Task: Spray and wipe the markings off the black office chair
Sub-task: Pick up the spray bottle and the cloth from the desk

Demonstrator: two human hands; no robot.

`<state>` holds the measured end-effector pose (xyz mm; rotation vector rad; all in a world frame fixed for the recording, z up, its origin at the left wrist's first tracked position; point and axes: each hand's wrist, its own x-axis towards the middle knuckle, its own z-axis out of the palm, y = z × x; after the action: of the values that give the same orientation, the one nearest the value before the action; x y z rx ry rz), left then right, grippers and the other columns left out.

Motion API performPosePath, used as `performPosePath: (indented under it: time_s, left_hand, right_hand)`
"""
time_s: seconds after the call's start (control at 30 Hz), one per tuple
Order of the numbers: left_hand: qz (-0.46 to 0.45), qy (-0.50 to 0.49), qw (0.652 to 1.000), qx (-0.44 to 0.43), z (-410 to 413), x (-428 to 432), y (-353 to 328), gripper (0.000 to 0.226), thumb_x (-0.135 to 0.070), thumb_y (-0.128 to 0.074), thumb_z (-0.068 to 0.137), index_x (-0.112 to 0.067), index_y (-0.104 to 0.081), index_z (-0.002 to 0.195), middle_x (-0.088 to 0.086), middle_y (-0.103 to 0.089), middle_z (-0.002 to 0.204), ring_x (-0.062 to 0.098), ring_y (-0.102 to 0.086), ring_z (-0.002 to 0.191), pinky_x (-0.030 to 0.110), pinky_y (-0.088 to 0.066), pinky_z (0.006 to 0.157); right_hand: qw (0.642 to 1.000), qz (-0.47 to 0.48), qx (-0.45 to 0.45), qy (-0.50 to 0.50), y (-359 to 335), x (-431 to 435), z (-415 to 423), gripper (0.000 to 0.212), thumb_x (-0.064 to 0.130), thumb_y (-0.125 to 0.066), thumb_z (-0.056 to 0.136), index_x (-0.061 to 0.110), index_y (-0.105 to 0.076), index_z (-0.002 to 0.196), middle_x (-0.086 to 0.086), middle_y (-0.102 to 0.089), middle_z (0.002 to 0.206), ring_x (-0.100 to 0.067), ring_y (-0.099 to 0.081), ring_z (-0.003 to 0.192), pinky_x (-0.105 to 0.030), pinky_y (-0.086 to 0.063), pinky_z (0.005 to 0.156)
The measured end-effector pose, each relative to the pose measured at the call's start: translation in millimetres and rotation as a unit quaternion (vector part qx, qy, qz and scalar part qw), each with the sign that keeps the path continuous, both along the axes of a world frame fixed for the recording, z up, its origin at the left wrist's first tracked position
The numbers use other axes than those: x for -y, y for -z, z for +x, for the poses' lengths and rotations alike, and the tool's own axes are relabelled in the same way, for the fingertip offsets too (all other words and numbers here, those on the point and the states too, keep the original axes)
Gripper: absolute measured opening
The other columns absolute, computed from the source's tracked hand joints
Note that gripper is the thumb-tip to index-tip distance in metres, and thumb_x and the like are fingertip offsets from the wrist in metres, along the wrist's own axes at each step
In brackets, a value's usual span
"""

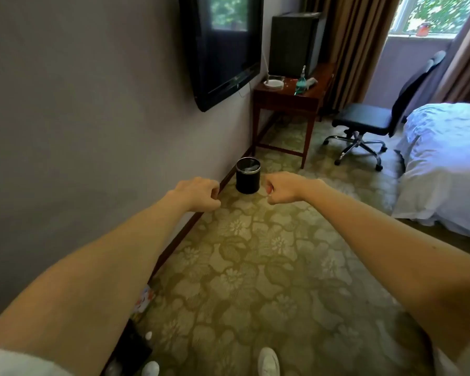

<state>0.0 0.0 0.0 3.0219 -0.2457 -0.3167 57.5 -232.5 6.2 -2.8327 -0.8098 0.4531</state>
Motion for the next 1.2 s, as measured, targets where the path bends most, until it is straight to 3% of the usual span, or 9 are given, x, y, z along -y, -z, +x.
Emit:
performPosePath:
  time_s: [0.17, 0.33, 0.47, 0.7, 0.83, 0.93, 1.07, 1.2]
  left_hand:
    - [-0.004, 0.018, 1.0, -0.004, 73, 27, 12, 0.014, -0.036, -0.056, 0.086, -0.023, -0.054, 0.089, -0.002, -0.06, 0.095, 0.019, -0.056, 0.087, 0.033, -0.047, 0.069]
    - [-0.012, 0.045, 0.999, -0.003, 149, 61, 13, 0.014, -0.035, -0.056, 0.087, -0.022, -0.052, 0.088, -0.002, -0.058, 0.092, 0.019, -0.055, 0.085, 0.029, -0.038, 0.063]
    - [-0.026, 0.049, 0.998, 0.003, 197, 72, 12, 0.015, -0.037, -0.055, 0.085, -0.023, -0.053, 0.085, -0.001, -0.059, 0.091, 0.02, -0.057, 0.084, 0.033, -0.045, 0.066]
    - [-0.038, 0.044, 0.998, -0.006, 256, 62, 19, 0.011, -0.034, -0.056, 0.084, -0.024, -0.052, 0.083, -0.002, -0.058, 0.088, 0.019, -0.057, 0.082, 0.035, -0.048, 0.07]
    - [-0.05, 0.051, 0.997, -0.023, 289, 51, 33, 0.012, -0.032, -0.057, 0.084, -0.027, -0.048, 0.078, -0.002, -0.058, 0.085, 0.016, -0.056, 0.078, 0.03, -0.045, 0.063]
    - [-0.054, 0.054, 0.997, -0.032, 321, 40, 40, 0.012, -0.032, -0.057, 0.084, -0.026, -0.048, 0.077, -0.003, -0.057, 0.084, 0.017, -0.057, 0.079, 0.03, -0.044, 0.063]
    - [-0.061, 0.052, 0.996, -0.038, 374, 23, 46, 0.012, -0.034, -0.057, 0.08, -0.028, -0.048, 0.075, -0.003, -0.056, 0.084, 0.02, -0.057, 0.08, 0.038, -0.051, 0.07]
    - [-0.062, 0.074, 0.995, -0.039, 438, 8, 45, 0.012, -0.034, -0.058, 0.082, -0.029, -0.049, 0.077, 0.0, -0.058, 0.087, 0.02, -0.058, 0.08, 0.04, -0.053, 0.073]
  right_hand:
    - [0.999, -0.009, -0.021, 0.028, -4, 25, 59, 0.021, 0.021, -0.063, 0.084, 0.009, -0.054, 0.099, -0.007, -0.058, 0.096, -0.024, -0.054, 0.086, -0.031, -0.04, 0.067]
    - [0.999, 0.0, -0.024, 0.043, -7, 49, 123, 0.022, 0.017, -0.062, 0.084, 0.004, -0.055, 0.101, -0.009, -0.056, 0.092, -0.022, -0.052, 0.082, -0.031, -0.039, 0.067]
    - [0.998, 0.002, -0.029, 0.051, -8, 62, 166, 0.027, 0.018, -0.062, 0.084, 0.006, -0.054, 0.106, -0.004, -0.054, 0.091, -0.02, -0.051, 0.081, -0.032, -0.041, 0.068]
    - [0.998, 0.014, -0.037, 0.047, 8, 64, 226, 0.024, 0.018, -0.063, 0.085, 0.008, -0.053, 0.105, 0.0, -0.052, 0.088, -0.021, -0.052, 0.083, -0.032, -0.043, 0.07]
    - [0.997, 0.007, -0.054, 0.052, 20, 54, 260, 0.027, 0.02, -0.063, 0.085, 0.008, -0.053, 0.108, -0.003, -0.055, 0.096, -0.023, -0.054, 0.09, -0.034, -0.045, 0.074]
    - [0.996, 0.005, -0.063, 0.056, 25, 41, 288, 0.028, 0.019, -0.063, 0.085, 0.006, -0.054, 0.108, 0.0, -0.052, 0.088, -0.02, -0.052, 0.084, -0.031, -0.041, 0.07]
    - [0.996, 0.005, -0.059, 0.063, 24, 19, 339, 0.023, 0.013, -0.059, 0.083, -0.005, -0.059, 0.098, -0.01, -0.053, 0.085, -0.024, -0.048, 0.075, -0.035, -0.038, 0.064]
    - [0.997, 0.0, -0.04, 0.072, 15, -1, 399, 0.019, 0.016, -0.061, 0.084, 0.005, -0.056, 0.098, -0.011, -0.062, 0.098, -0.028, -0.059, 0.089, -0.038, -0.048, 0.073]
